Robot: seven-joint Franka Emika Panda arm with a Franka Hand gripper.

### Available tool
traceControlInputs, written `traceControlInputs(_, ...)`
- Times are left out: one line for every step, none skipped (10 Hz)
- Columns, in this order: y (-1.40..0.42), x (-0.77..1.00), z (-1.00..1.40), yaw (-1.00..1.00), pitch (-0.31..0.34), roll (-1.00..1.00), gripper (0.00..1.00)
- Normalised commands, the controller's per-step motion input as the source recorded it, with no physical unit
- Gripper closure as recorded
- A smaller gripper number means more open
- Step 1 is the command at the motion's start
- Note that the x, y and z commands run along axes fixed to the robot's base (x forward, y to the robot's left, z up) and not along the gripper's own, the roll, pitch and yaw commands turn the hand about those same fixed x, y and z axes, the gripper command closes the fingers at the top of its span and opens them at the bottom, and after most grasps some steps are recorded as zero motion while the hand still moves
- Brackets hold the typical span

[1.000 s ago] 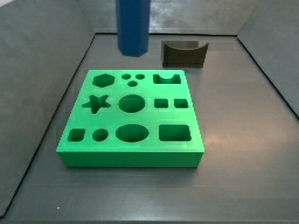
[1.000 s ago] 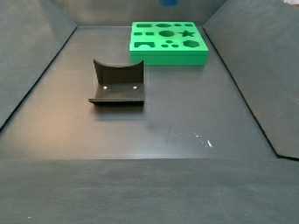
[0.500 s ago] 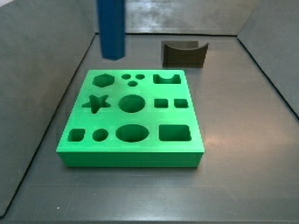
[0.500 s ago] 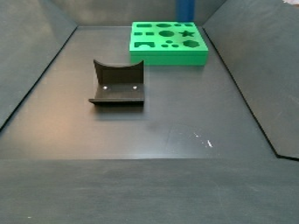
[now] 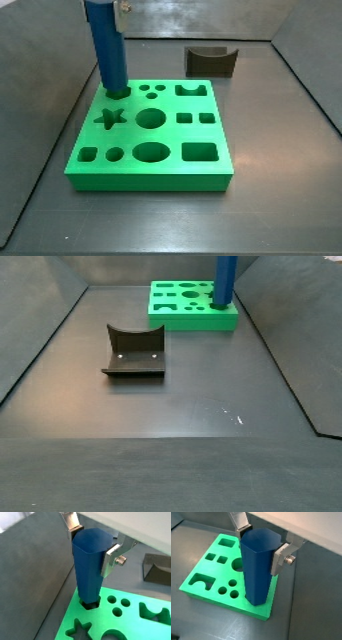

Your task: Insert the hexagon object.

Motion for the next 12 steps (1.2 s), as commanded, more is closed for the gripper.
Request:
traceControlInputs(0.00, -0.04, -0.30, -0.48, -0.187, -0.38, 1.00)
traceControlInputs(0.00, -0.06, -0.28, -0.32, -0.139, -0.40, 1.00)
traceControlInputs(0.00, -0.04, -0.28, -0.31, -0.144, -0.40, 1.00)
traceControlInputs(0.00, 0.00, -0.35, -0.29, -0.094, -0.36, 1.00)
traceControlInputs(0.01, 0.01, -0.37, -0.16, -0.047, -0.21, 1.00)
traceControlInputs(0.00, 0.03, -0.38, -0.03, -0.014, -0.12, 1.00)
traceControlInputs(0.00, 0.13, -0.41, -0.03, 0.000, -0.10, 1.00)
traceControlInputs(0.00, 0.21, -0.42, 0.00, 0.000, -0.07, 1.00)
traceControlInputs(0.00, 0.01, -0.41, 0.33, -0.074, -0.02, 1.00)
traceControlInputs(0.00, 0.02, -0.36, 0.44, -0.063, -0.01, 1.00)
traceControlInputs(0.00, 0.08, -0.37, 0.26, -0.019, 0.00, 1.00)
traceControlInputs(0.00, 0.10, -0.40, 0.10, -0.003, 0.00, 1.00)
